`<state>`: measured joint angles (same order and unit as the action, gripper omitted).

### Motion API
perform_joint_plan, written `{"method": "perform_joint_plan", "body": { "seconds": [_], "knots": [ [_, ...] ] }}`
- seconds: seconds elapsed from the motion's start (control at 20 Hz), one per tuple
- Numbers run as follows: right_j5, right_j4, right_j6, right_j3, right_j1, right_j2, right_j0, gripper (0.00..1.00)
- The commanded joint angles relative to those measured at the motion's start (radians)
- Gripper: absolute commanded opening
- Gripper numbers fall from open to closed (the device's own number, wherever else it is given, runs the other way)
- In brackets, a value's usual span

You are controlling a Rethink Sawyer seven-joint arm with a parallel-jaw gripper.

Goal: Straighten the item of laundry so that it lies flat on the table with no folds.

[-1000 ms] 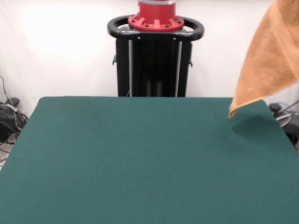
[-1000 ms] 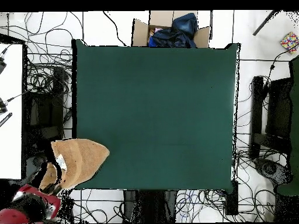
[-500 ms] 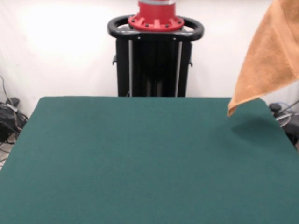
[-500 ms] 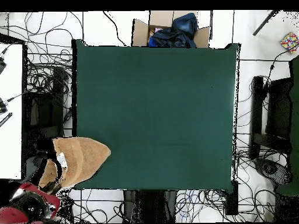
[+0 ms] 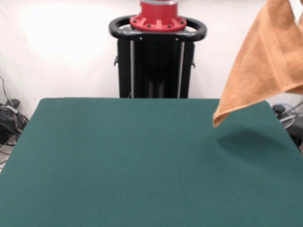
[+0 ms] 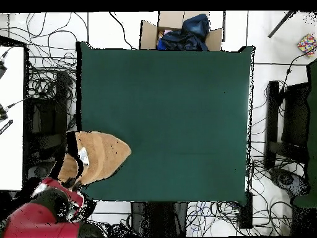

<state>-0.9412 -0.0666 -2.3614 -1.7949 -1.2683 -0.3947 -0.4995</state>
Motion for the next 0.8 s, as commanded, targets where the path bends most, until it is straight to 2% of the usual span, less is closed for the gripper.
{"method": "perform_joint_plan", "body": {
  "seconds": [0.05,0.15,0.35,0.5,0.8],
  "knots": [
    [0.087,-0.001,-0.117,-0.143,0.053,0.044,0.031,0.0],
    [0.11,-0.001,-0.098,-0.151,0.059,0.052,0.045,0.0],
    [0.177,-0.07,-0.06,-0.199,0.064,0.11,0.07,0.0],
    [0.132,-0.061,-0.089,-0.176,0.044,0.106,0.045,0.0],
    [0.003,-0.122,-0.048,-0.161,-0.016,0.128,0.06,0.0]
  ]
}}
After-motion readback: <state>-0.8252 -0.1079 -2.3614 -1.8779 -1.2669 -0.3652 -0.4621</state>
